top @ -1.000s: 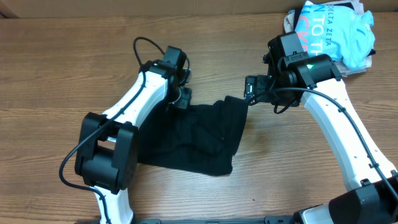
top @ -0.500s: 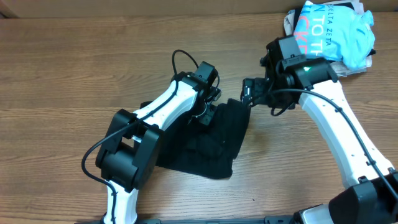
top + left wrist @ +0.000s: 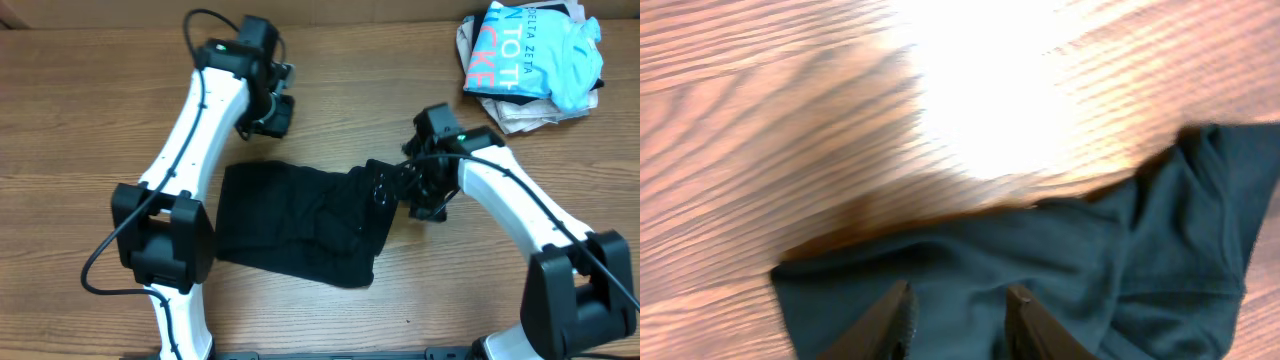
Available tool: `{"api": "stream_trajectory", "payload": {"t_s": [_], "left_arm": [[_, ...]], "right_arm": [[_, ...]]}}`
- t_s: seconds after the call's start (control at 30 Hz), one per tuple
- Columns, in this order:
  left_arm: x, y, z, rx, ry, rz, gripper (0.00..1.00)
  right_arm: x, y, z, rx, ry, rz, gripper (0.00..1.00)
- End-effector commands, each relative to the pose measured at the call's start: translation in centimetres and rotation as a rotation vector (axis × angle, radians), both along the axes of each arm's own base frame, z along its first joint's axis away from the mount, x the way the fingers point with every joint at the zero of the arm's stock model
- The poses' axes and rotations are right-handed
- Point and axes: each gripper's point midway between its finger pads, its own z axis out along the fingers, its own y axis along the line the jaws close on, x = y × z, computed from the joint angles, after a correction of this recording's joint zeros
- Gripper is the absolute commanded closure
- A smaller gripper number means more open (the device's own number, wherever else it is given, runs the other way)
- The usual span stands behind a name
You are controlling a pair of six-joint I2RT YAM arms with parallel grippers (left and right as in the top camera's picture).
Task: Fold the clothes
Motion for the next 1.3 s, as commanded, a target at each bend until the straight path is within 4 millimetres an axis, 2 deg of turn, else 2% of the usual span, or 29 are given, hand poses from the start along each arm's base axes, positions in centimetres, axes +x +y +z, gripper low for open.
{"api": "stream_trajectory", "payload": {"t_s": [0.0, 0.2, 0.4, 0.5, 0.6, 0.63, 0.73, 0.77, 0.9, 1.0, 1.1, 1.27], "left_arm": [[0.2, 0.7, 0.5, 0.003, -0.006, -0.006, 0.65], [0.1, 1.4, 0.4, 0.007, 0.007, 0.008, 0.65], [0.1, 1.7, 0.3, 0.027, 0.003, 0.012, 0.64], [0.0, 1.8, 0.3, 0.032, 0.006, 0.012, 0.64], [-0.1, 1.9, 0.3, 0.033, 0.012, 0.012, 0.60], [-0.2, 1.9, 0.3, 0.035, 0.015, 0.012, 0.59], [-0.3, 1.9, 0.2, 0.040, 0.018, -0.015, 0.58], [-0.4, 2.0, 0.2, 0.045, 0.019, -0.022, 0.58], [-0.4, 3.0, 0.1, 0.101, 0.018, -0.015, 0.58], [-0.3, 3.8, 0.1, 0.141, 0.012, -0.007, 0.58], [-0.1, 4.4, 0.1, 0.149, 0.006, 0.007, 0.58], [0.5, 5.8, 0.1, 0.146, -0.003, 0.040, 0.58]], "right_arm": [[-1.9, 1.8, -1.0, 0.135, 0.095, -0.027, 0.00], [-3.1, 2.8, -2.9, 0.227, 0.136, -0.083, 0.00], [-2.4, 3.8, -3.8, 0.263, 0.126, -0.129, 0.18], [-1.8, 5.0, -4.0, 0.290, 0.111, -0.130, 0.23], [-1.4, 5.8, -4.1, 0.307, 0.096, -0.126, 0.30], [-1.3, 5.9, -4.0, 0.310, 0.089, -0.123, 0.41], [-0.7, 6.0, -3.9, 0.319, 0.066, -0.124, 0.89], [-0.4, 5.8, -3.9, 0.323, 0.056, -0.130, 0.96], [1.5, 3.6, -3.4, 0.328, -0.008, -0.157, 0.96], [2.8, 0.3, -2.4, 0.304, -0.067, -0.183, 0.96], [3.7, -3.3, -0.4, 0.284, -0.137, -0.174, 0.96], [4.1, -7.5, 3.3, 0.194, -0.196, -0.129, 0.96]]}}
